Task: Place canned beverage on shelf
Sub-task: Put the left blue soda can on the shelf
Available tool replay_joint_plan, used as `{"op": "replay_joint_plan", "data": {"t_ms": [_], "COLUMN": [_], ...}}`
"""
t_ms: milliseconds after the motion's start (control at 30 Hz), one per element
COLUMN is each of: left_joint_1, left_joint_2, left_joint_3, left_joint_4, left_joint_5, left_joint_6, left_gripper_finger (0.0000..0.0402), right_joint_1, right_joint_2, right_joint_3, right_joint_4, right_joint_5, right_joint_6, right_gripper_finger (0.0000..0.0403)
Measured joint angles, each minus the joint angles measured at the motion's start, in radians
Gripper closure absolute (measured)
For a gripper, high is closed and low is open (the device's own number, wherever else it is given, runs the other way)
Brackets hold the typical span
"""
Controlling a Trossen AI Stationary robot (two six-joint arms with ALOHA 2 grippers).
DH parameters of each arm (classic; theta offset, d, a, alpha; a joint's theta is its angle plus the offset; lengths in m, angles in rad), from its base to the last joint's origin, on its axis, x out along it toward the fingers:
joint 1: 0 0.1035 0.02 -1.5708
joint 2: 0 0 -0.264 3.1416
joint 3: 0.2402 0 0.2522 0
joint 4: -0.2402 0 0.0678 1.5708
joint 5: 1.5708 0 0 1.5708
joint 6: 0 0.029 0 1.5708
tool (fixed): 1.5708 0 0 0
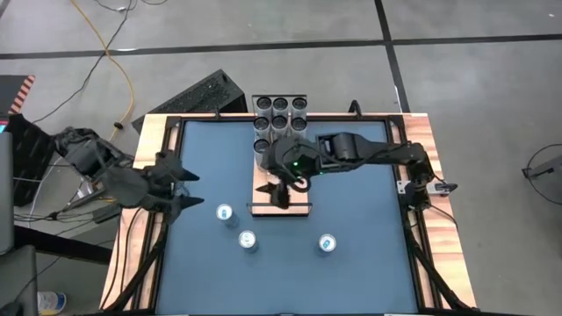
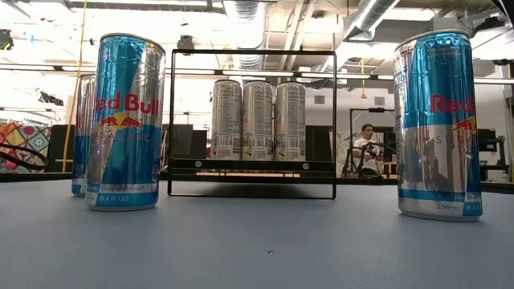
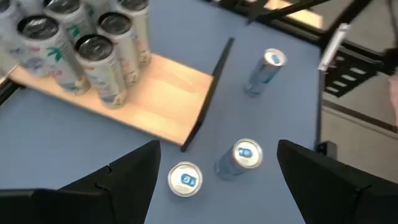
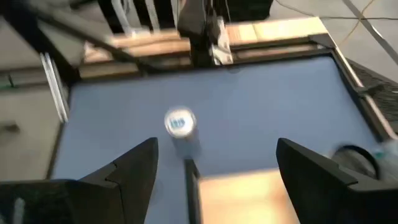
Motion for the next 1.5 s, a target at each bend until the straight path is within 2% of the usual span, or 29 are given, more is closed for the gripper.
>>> {"op": "replay_joint_plan", "data": {"t_ms": [100,200,300,500,633,733,800,867,967,1033,1100,1167,1500], "left_joint_1": [-0.071,-0.131,-0.175,-0.237,-0.295,-0.339,-0.353,-0.354,-0.353,-0.346,-0.333,-0.322,-0.272], "left_joint_2": [-0.01,-0.012,-0.012,-0.012,-0.021,-0.042,-0.064,-0.086,-0.118,-0.138,-0.154,-0.168,-0.278], "left_joint_3": [0.0,0.0,0.0,0.0,-0.032,-0.093,-0.144,-0.201,-0.299,-0.365,-0.426,-0.485,-0.765], "left_joint_4": [0.008,0.009,0.01,-0.013,-0.052,-0.053,-0.055,-0.053,-0.049,-0.025,0.003,0.043,0.349], "left_joint_5": [-0.064,-0.126,-0.142,-0.154,-0.246,-0.311,-0.326,-0.328,-0.333,-0.332,-0.329,-0.32,-0.339], "left_joint_6": [0.003,0.023,0.038,0.045,-0.003,-0.044,-0.082,-0.122,-0.183,-0.191,-0.192,-0.192,-0.097], "left_gripper_finger": [0.0093,0.0093,0.0093,0.0093,0.0093,0.0093,0.0093,0.0093,0.0093,0.0093,0.0093,0.0093,0.0093], "right_joint_1": [0.019,0.036,0.05,0.066,0.085,0.093,0.092,0.096,0.105,0.12,0.123,0.133,0.137], "right_joint_2": [0.008,0.038,0.071,0.107,0.101,0.079,0.063,0.005,-0.037,-0.067,-0.072,-0.087,-0.047], "right_joint_3": [-0.007,-0.002,-0.006,-0.002,0.002,0.043,0.086,0.069,0.067,0.06,0.062,0.06,0.062], "right_joint_4": [0.043,0.107,0.115,0.221,0.243,0.242,0.25,0.265,0.212,0.1,0.089,0.025,-0.005], "right_joint_5": [0.0,0.0,-0.002,-0.002,-0.002,-0.001,0.001,0.013,0.091,0.159,0.19,0.21,0.213], "right_joint_6": [0.026,-0.042,-0.089,-0.017,-0.005,-0.011,-0.012,-0.012,0.0,0.024,0.05,0.067,0.081], "right_gripper_finger": [0.0092,0.0092,0.0092,0.0092,0.0092,0.0092,0.0092,0.0092,0.0092,0.0092,0.0092,0.0092,0.0092]}}
